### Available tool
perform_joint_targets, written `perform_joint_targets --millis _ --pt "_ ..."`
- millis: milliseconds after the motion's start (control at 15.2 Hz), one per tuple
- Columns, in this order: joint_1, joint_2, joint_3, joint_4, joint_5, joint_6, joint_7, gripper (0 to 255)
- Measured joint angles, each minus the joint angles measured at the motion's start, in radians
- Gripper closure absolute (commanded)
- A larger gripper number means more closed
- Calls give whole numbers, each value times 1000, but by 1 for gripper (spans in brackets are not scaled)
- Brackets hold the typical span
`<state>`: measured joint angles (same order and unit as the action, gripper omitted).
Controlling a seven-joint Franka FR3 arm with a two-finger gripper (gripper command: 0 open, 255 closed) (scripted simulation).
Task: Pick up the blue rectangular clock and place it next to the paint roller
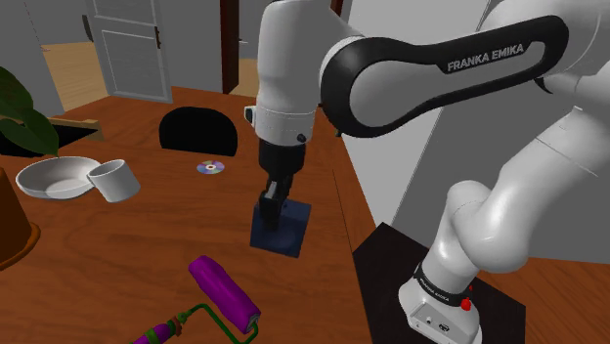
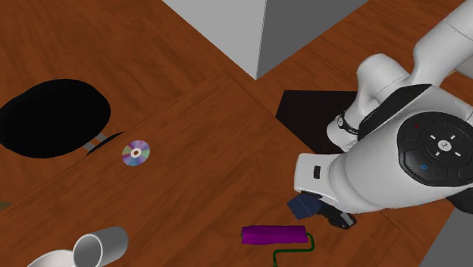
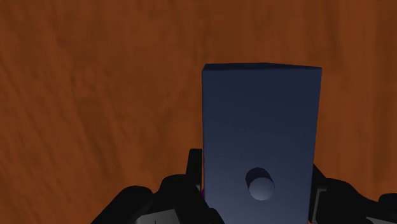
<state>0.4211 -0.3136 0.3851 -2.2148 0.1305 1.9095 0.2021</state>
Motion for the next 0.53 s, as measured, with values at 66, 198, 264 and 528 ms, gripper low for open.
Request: perform_joint_targets --millis 66,198,264,528 --pt "13 -3 20 -9 8 8 28 255" --pt "33 -17 48 -16 23 6 69 255" --pt "44 -33 59 -23 33 -1 85 255" --pt "85 -52 122 -26 63 -7 175 255"
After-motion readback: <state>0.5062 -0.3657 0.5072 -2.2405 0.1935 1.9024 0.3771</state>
